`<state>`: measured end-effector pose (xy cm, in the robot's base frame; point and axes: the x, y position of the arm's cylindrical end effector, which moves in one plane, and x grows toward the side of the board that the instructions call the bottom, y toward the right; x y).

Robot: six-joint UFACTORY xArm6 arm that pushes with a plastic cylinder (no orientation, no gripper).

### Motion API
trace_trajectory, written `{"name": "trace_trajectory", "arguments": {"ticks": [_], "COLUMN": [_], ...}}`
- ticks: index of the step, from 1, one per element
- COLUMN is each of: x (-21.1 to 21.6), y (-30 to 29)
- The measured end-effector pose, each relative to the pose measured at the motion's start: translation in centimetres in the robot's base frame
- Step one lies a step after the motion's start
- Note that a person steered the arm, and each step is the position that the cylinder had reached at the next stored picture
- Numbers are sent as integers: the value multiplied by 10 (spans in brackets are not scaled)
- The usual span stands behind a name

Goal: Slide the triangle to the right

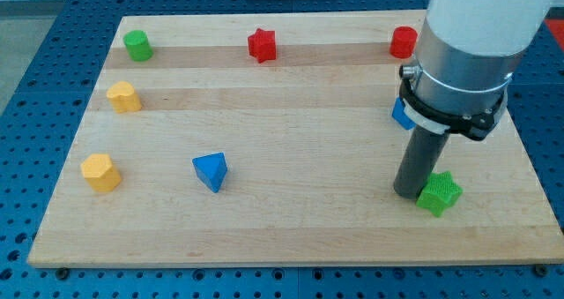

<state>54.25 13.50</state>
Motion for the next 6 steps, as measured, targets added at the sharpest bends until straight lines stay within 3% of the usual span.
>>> {"name": "trace_trajectory", "arguments": {"ticks": [2, 3, 4, 6], "x": [41, 18, -3, -34], "y": [-170, -242, -282, -266]}}
